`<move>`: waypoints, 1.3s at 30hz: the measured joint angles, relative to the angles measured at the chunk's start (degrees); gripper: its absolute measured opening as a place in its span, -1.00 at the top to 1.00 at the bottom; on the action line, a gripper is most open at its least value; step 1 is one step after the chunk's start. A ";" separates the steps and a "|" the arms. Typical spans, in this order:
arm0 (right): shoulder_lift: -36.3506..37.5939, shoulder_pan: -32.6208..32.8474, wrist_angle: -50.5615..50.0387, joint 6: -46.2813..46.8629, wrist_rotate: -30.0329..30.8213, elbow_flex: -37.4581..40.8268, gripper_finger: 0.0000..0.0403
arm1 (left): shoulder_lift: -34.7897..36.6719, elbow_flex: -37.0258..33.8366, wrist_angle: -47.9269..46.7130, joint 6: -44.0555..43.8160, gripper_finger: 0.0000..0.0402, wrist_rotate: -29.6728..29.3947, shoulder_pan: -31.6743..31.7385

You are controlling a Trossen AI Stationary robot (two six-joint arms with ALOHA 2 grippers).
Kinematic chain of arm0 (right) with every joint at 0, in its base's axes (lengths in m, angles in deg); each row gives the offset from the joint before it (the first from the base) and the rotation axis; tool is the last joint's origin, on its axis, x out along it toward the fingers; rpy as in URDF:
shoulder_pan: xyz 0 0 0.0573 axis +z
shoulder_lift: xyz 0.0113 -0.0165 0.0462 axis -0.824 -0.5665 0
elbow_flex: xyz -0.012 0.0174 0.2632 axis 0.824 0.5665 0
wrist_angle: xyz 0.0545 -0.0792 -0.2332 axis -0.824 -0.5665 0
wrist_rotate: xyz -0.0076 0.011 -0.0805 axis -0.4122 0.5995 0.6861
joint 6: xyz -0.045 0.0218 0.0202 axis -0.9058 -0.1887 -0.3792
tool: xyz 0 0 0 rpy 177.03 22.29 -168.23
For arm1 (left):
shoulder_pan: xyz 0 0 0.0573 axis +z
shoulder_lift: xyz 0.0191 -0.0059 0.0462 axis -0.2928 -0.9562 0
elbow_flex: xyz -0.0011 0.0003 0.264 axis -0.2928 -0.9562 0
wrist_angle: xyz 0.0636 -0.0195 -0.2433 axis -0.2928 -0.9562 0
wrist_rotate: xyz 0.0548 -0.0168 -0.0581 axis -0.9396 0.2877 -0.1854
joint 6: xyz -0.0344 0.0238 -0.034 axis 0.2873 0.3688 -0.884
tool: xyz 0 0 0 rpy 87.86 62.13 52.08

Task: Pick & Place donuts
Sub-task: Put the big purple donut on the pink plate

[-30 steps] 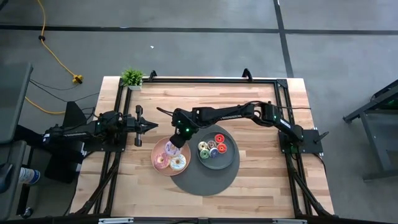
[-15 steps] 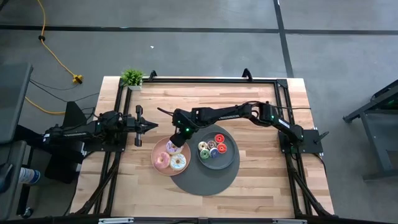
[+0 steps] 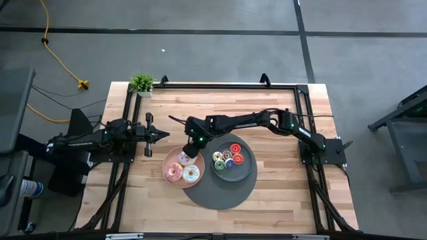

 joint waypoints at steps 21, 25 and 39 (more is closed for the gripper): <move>0.79 -0.45 2.17 -1.93 -2.54 -0.02 -0.08 | 0.00 0.00 0.00 0.00 1.00 0.00 -0.01; 0.79 -0.83 2.19 -2.14 -2.80 -0.02 -0.08 | 0.01 0.00 0.02 -0.01 1.00 0.00 0.00; 1.14 -1.50 3.60 -5.20 -5.47 -0.02 -0.07 | 0.00 -0.01 0.02 0.01 1.00 0.00 0.00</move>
